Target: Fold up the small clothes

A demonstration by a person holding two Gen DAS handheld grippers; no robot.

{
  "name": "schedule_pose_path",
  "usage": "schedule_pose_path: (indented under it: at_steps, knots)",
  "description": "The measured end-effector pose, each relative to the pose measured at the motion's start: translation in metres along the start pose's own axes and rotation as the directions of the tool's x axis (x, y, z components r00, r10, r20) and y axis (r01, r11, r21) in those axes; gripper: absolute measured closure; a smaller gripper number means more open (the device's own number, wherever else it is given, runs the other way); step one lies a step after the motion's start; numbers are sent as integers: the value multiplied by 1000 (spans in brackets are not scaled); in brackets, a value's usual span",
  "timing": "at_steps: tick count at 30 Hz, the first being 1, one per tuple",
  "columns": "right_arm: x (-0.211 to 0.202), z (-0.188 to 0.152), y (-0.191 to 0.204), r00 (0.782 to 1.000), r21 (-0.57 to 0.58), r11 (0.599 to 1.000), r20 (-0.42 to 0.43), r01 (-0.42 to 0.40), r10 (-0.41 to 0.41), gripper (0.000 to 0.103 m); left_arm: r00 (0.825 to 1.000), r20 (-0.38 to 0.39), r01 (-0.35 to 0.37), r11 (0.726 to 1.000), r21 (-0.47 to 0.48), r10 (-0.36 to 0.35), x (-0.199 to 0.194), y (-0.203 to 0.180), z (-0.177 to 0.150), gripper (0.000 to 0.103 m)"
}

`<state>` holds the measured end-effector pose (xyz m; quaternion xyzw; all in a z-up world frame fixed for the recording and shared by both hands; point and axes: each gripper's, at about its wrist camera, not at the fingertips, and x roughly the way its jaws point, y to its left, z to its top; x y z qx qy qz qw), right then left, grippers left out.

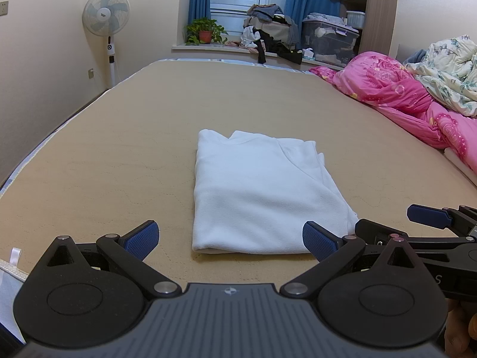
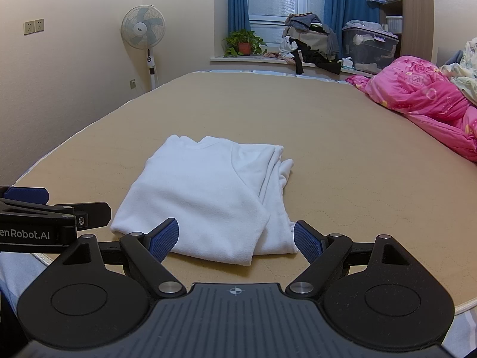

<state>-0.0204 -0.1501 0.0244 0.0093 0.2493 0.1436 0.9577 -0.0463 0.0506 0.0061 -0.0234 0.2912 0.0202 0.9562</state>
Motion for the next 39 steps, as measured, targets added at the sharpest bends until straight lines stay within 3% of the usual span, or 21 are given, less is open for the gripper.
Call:
schedule_pose_path:
  at_steps: [39]
  knots:
    - [1,-2,0,1000,0,1000,-7,2,-2,18,1000,12,20,1000,7,-20,-1,1,-1,0]
